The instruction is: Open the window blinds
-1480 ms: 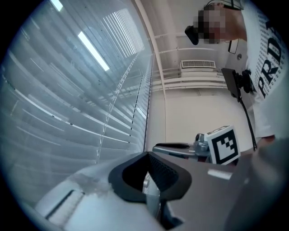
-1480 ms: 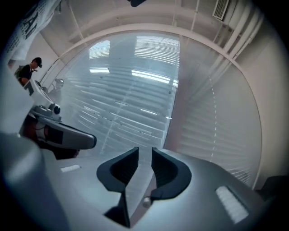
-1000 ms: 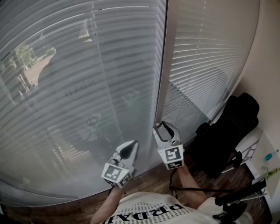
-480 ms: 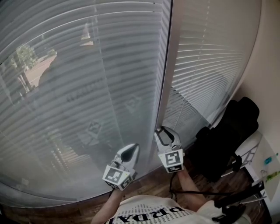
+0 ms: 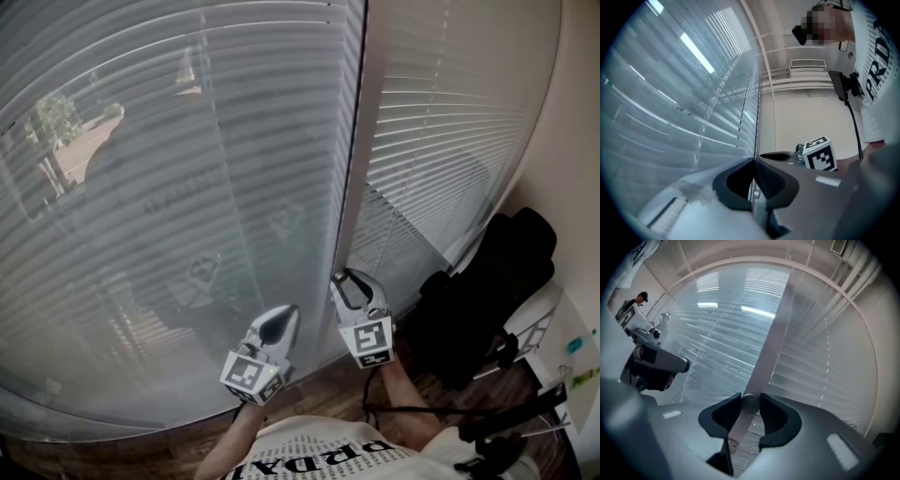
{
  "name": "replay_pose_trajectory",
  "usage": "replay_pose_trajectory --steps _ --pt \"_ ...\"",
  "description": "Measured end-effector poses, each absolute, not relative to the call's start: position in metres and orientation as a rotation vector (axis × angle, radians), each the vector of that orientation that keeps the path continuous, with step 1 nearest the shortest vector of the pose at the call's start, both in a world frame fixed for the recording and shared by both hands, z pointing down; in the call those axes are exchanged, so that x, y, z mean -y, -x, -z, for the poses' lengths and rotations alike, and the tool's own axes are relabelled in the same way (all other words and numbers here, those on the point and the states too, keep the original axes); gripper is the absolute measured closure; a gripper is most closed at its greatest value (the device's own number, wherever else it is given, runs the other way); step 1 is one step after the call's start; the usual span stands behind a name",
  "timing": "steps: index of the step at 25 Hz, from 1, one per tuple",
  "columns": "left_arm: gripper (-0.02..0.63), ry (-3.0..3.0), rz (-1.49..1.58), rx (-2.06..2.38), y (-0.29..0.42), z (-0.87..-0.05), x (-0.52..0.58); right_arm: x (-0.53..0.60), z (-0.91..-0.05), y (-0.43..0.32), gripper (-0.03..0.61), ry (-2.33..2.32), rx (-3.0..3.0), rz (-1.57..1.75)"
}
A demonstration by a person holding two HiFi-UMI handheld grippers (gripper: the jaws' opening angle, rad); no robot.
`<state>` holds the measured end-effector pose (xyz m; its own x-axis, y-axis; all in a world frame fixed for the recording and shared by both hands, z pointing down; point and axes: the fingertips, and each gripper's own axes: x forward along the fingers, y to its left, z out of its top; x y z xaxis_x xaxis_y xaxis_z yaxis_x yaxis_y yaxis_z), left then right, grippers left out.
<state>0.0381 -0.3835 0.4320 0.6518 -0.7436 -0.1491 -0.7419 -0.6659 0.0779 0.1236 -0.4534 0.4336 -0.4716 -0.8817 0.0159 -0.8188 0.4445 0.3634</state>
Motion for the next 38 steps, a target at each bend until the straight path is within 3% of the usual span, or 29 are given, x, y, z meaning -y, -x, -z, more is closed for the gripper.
replay_pose_trajectory --steps 38 --pt "0.621 -2.829 0.263 1.279 -0.0372 -0.4301 0.3828 0.4578 -0.4378 -0.1323 0.445 -1.633 2.701 -0.042"
